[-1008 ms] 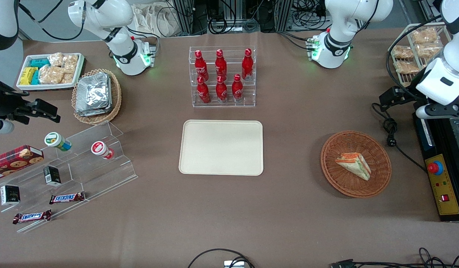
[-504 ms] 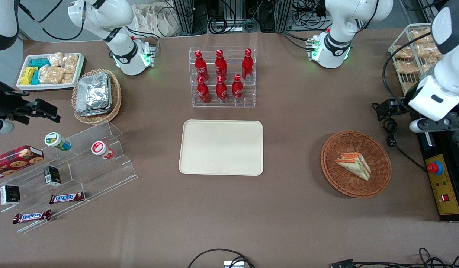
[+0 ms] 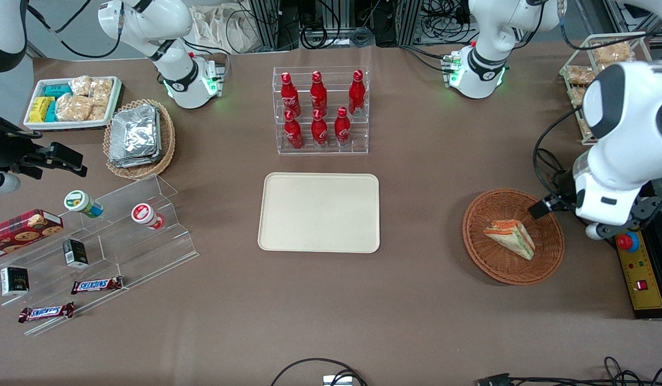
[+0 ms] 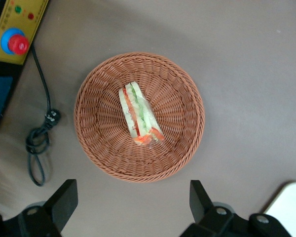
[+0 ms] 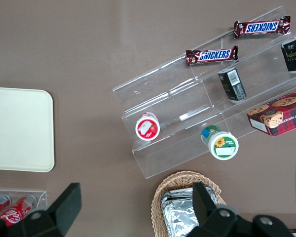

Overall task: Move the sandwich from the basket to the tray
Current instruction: 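Close the left gripper on the wrapped sandwich in the basket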

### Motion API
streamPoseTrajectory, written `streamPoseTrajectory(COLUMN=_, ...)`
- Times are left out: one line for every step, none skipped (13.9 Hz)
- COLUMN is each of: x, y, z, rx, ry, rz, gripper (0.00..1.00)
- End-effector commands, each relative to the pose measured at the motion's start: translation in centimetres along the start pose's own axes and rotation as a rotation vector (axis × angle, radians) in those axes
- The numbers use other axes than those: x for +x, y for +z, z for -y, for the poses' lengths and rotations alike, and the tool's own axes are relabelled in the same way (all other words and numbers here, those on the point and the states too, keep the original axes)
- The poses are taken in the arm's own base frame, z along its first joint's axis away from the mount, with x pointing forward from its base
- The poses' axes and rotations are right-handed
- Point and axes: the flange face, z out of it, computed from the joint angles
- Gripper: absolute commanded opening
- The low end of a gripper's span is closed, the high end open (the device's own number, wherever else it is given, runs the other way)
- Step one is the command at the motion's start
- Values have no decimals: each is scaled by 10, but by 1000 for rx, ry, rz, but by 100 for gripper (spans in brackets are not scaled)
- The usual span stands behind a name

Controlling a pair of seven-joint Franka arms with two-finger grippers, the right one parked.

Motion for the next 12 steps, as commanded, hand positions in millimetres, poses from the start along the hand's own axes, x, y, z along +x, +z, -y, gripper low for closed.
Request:
streamPoseTrajectory(x=7, y=44, z=4, rx=-27, ry=-91, rz=31, gripper=100)
streamPoseTrajectory(x=13, y=66, z=19, rx=-35, ry=-126, rz=31, gripper=100)
streamPoseTrajectory(x=10, y=87, z=23, rx=-42, ry=-142, rz=38, gripper=100)
streamPoseTrajectory(x=11, y=102, z=24, rx=-59, ry=-163, rz=20, gripper=100)
streamPoseTrajectory(x=12, y=120, z=23, rx=-65, ry=-167, rz=-1, gripper=100)
streamPoseTrajectory(x=11, y=136, z=22, rx=-70, ry=-173, rz=-13, gripper=100)
streamPoseTrajectory(x=9, y=150, z=24, rx=-72, ry=-200, rz=-19, gripper=100)
streamPoseTrajectory(x=6, y=159, z=26, rx=-80, ry=-221, rz=-32, gripper=100)
streamPoseTrajectory(x=5, y=165, z=27, rx=-89, ry=-227, rz=-46, gripper=100)
streamPoseTrajectory(x=3, y=173, z=27, rx=-94, ry=-232, rz=-58, gripper=100)
streamPoseTrajectory(x=1, y=184, z=28, rx=-95, ry=-241, rz=-68, gripper=100)
streamPoseTrajectory(x=-1, y=193, z=30, rx=-99, ry=-252, rz=-77, gripper=100)
